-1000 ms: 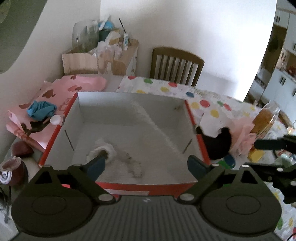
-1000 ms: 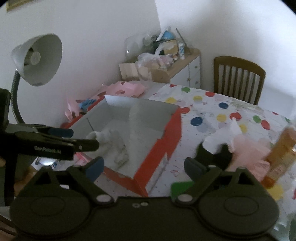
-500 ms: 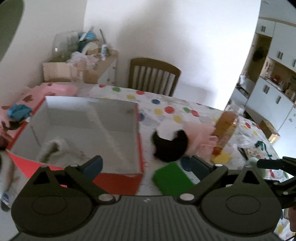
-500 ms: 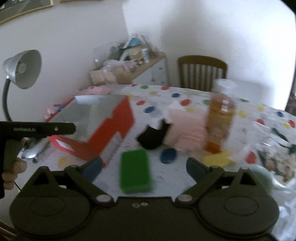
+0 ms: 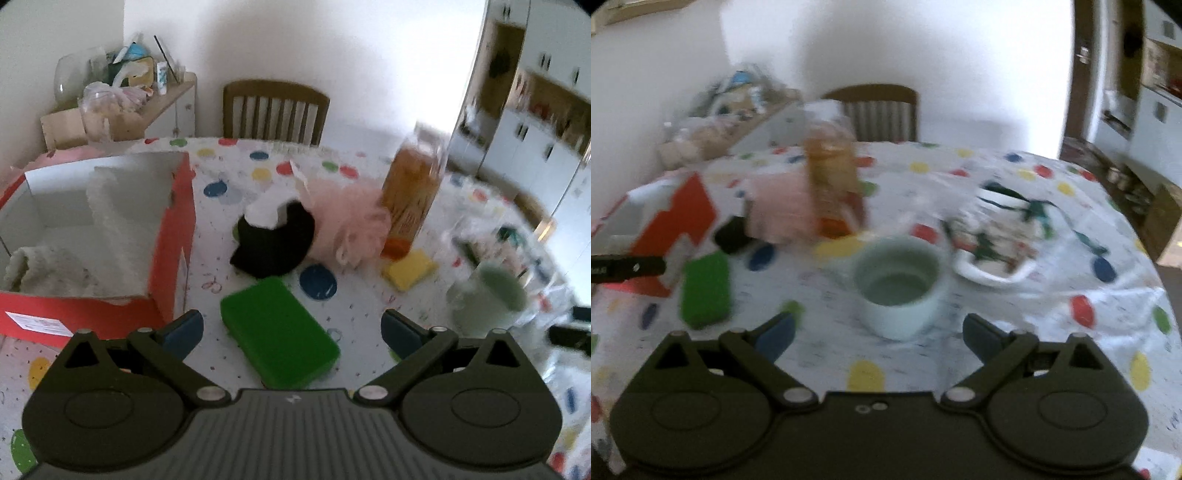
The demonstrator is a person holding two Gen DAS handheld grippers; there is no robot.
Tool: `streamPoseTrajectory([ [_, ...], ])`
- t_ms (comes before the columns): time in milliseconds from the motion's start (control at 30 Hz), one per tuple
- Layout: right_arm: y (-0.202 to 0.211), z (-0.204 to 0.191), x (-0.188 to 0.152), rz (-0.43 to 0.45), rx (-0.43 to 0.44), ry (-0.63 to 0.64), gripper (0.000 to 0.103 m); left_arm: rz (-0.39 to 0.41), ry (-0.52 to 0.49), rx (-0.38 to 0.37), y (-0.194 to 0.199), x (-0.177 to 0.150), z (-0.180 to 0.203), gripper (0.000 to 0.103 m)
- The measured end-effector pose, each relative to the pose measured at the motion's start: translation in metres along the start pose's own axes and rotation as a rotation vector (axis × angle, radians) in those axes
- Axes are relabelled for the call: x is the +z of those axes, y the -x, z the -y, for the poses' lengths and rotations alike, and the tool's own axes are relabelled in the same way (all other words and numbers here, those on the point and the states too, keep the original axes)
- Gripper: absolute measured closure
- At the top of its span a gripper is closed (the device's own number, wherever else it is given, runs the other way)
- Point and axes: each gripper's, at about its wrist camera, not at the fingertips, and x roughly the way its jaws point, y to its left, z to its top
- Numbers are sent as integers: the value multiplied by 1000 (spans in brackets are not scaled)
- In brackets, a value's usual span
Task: Organize soft objects
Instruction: 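Move both tools back over the table toward the green sponge and paper packet, then grasp the green sponge with the left tool while the right tool grasps the white printed packet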
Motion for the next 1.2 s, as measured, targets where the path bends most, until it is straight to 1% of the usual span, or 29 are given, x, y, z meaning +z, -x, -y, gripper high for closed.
streamPoseTrajectory([
  [100,-8,20,-9,-14,-64,-20,6,-48,-39,92,-22,-4,18,0],
  [200,-17,37,-17,-35,-104,-22,6,-72,-41,103,-40,-10,27,0],
  [300,-29,49,-21,-62,-120,-32,6,-90,-39,125,-53,-11,35,0],
  [433,-42,57,-26,-102,-111,-53,8,-115,2,152,-67,-9,36,0],
  [500,-48,59,-27,-115,-100,-45,8,-124,24,201,-73,-7,37,0],
  [600,-54,64,-27,-126,-88,-37,8,-141,71,251,-82,-4,34,0],
  [667,-57,69,-26,-130,-72,-47,11,-157,113,285,-86,-3,30,0],
  [767,-63,77,-24,-141,-58,-63,13,-183,167,277,-93,-2,23,0],
  [867,-71,83,-24,-165,-48,-70,19,-209,207,289,-101,-4,19,1],
  [933,-75,85,-25,-182,-34,-73,27,-228,226,299,-107,-5,17,1],
  [967,-77,86,-26,-189,-32,-72,27,-234,237,302,-109,-6,16,1],
  [1000,-78,86,-27,-194,-24,-71,29,-236,245,305,-110,-6,15,4],
  [1033,-78,87,-28,-194,-20,-71,29,-237,249,305,-112,-6,15,11],
  [1100,-77,87,-28,-190,-15,-67,30,-240,250,295,-114,-7,15,17],
  [1133,-77,87,-28,-189,-13,-65,31,-234,246,293,-114,-6,16,22],
  [1200,-76,87,-28,-186,-12,-60,33,-221,225,283,-114,-5,19,26],
])
